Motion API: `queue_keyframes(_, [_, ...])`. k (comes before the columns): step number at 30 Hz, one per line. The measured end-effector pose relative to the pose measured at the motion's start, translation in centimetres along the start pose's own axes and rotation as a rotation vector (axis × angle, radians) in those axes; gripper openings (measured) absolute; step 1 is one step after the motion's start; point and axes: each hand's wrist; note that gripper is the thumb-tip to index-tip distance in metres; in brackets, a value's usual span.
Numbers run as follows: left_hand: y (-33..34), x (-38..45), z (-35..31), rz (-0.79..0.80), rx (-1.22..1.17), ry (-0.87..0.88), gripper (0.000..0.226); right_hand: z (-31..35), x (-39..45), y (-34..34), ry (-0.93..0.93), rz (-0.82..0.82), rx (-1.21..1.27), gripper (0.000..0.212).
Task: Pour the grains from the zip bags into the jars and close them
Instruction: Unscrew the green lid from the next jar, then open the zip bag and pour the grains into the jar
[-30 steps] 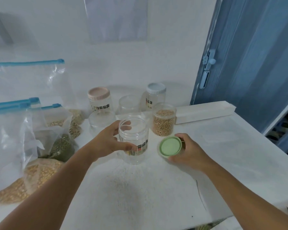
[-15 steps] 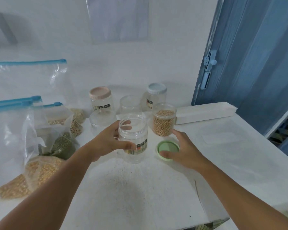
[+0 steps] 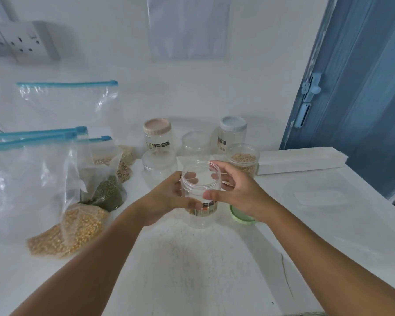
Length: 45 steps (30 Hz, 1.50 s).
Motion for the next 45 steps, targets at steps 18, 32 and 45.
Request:
queue_keyframes(18, [-1.5,-8.9,-3.5,-0.280,0.524,0.021,0.076,5.5,-1.1,0.2,-0.274,-0.136,-0.284,0.069])
queue_keyframes(32, [-16.0,-25.0,-3.7,-0.810,0.473,0.428,0.015,14.1,-1.9,17.0,-0.250,0.187,-0.032,0.025])
queue_keyframes(45, [-30.6,-23.3,0.8,-1.168,0.167,0.335,0.044,15.3,-0.8,24.7,-0.178,-0.092,0.168,0.018])
Point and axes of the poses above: each hand's wrist, its own x-axis towards the middle knuckle, its own y-axis out of the palm, z = x × y, and after that the axes turned 10 degrees about -z, right-handed
